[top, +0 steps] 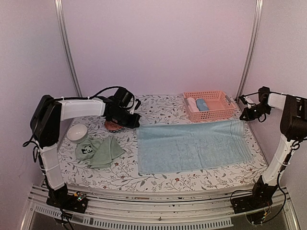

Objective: Roll the towels
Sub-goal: Fold the towel at the center of the board.

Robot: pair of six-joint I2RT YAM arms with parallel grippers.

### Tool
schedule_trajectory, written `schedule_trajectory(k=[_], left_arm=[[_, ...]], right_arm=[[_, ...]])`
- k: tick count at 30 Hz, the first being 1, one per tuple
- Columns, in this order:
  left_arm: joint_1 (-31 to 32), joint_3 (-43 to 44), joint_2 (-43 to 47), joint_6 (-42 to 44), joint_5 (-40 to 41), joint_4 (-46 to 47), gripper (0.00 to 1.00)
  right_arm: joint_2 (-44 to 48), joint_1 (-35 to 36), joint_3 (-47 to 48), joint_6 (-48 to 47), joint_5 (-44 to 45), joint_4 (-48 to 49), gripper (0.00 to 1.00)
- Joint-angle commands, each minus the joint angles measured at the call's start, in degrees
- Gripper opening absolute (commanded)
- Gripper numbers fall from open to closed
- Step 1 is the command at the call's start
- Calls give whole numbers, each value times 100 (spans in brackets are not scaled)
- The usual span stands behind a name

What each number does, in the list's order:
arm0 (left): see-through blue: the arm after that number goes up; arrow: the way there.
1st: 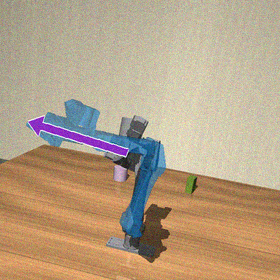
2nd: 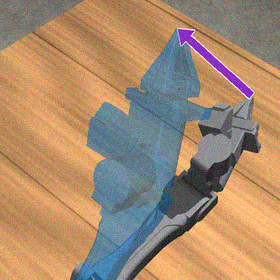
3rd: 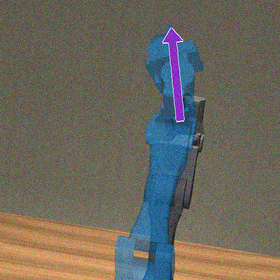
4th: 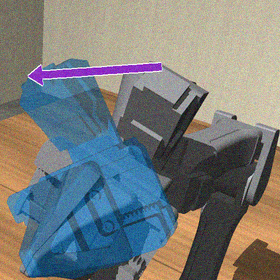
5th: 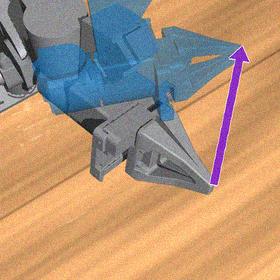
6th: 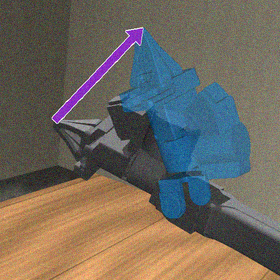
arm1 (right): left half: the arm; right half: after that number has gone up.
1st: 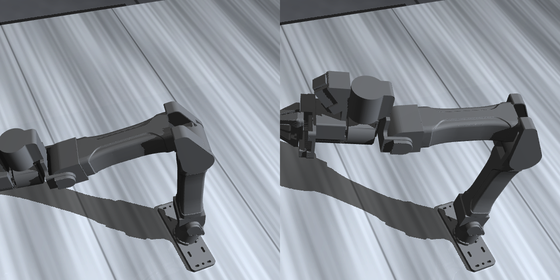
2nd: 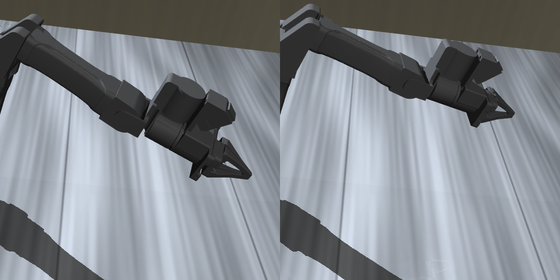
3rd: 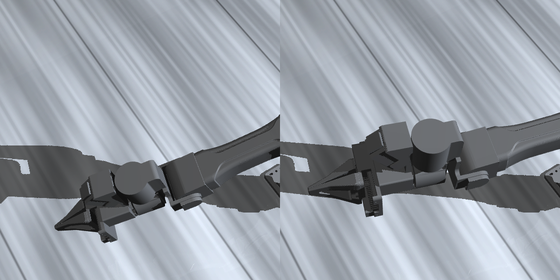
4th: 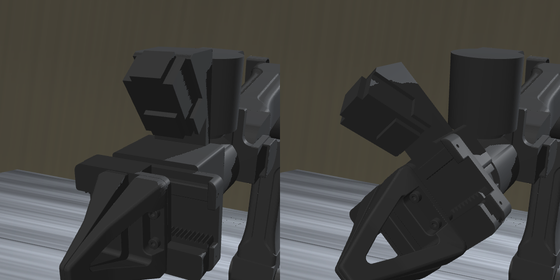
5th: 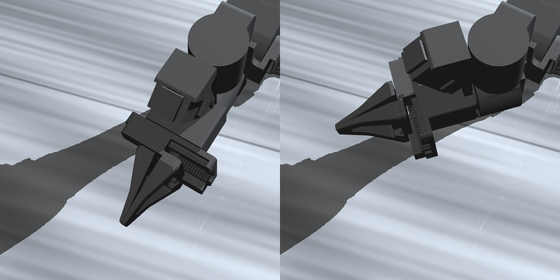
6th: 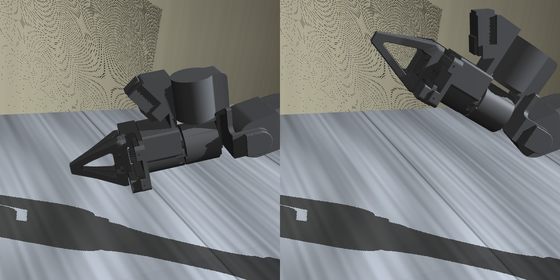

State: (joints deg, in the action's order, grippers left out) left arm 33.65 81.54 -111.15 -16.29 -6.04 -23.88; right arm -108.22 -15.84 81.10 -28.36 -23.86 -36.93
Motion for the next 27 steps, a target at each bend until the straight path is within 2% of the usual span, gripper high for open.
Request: schedule_trajectory(k=[1, 8, 16, 27], left_arm=[[-5, -325, 377, 148, -260, -68, 0], [17, -910, 758, 359, -822, 40, 0], [192, -1096, 993, 412, -1654, -48, 0], [513, -1423, 1266, 354, -1652, -378, 0]], right_arm=[[374, -57, -280, -261, 315, -44, 2], [642, -66, -452, -422, 468, -250, 2], [1086, -214, -1038, -808, 739, -437, 2], [1951, -234, -1788, -1205, 615, -583, 2]])
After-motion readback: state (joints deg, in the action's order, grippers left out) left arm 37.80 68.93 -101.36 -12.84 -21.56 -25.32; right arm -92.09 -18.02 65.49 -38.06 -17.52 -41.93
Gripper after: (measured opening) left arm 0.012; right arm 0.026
